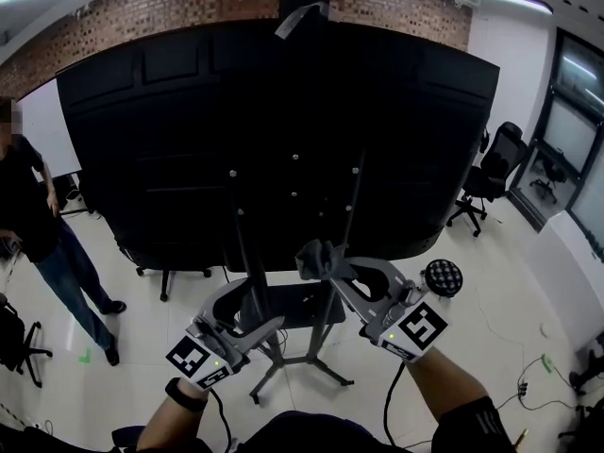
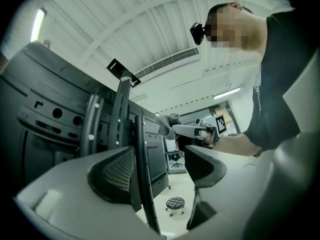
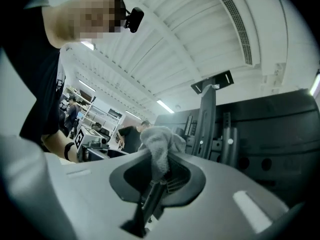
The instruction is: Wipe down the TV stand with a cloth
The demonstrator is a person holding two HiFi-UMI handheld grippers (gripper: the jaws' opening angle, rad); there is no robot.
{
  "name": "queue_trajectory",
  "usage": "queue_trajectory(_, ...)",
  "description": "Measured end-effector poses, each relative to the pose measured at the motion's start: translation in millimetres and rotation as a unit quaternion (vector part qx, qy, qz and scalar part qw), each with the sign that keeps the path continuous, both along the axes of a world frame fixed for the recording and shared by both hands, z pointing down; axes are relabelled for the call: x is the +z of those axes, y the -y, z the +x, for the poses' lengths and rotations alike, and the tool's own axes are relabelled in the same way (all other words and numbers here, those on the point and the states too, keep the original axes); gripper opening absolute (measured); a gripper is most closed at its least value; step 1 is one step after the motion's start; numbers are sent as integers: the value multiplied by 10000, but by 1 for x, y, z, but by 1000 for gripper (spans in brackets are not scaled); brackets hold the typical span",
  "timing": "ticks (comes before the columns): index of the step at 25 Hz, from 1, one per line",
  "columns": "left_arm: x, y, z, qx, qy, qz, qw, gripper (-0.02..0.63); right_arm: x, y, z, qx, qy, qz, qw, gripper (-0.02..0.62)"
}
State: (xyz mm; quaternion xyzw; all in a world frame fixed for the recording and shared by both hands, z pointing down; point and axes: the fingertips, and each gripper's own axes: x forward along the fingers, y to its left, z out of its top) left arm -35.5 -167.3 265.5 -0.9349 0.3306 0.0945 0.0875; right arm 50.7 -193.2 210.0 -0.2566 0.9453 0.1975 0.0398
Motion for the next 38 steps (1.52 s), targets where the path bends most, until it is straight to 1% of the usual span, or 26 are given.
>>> queue_trajectory(2,-21,7,1,-43,32,207,9998,341,-28,9,-1,-60,-137,361,9992,35)
queue_trajectory(4,-44,16,-2,-123,-25,366,9992,341,-56,16,-3,-63,-295,741,9968,35)
queue_trajectory(7,-82,27,-5,-144,-205,509,9984,341,-94,28,-5,-36,-412,1061,9935,36)
queue_trajectory(11,-130,38,-1,-177,-199,804,9964,341,-137,48,-5,-44,-553,1487,9873,36)
queue_trajectory(14,-164,44,9,-134,-82,1047,9944,341,-168,65,-7,131,-740,1704,9825,36)
queue_trajectory(17,-195,49,15,-133,-1,1277,9917,341,-204,85,-8,302,-747,1953,9774,37)
queue_trajectory(19,-214,55,14,-174,17,1376,9903,341,-230,98,-8,400,-722,2078,9747,37)
queue_trajectory(22,-239,66,12,-297,105,1493,9883,341,-267,115,-12,589,-852,2269,9684,37)
queue_trajectory(24,-254,73,11,-377,194,1584,9865,341,-291,127,-16,770,-994,2395,9627,38)
queue_trajectory(26,-268,82,7,-486,235,1659,9847,341,-313,138,-22,992,-1155,2566,9544,38)
queue_trajectory(30,-293,98,-9,-700,163,1617,9842,341,-356,148,-35,1372,-1470,2948,9342,38)
queue_trajectory(33,-305,102,-14,-767,136,1598,9841,339,-382,151,-42,1633,-1676,3164,9193,38)
queue_trajectory(35,-308,104,-15,-788,120,1601,9839,337,-393,155,-47,1785,-1780,3245,9117,37)
queue_trajectory(38,-307,106,-14,-760,86,1570,9846,337,-394,166,-57,1963,-2080,3174,9041,37)
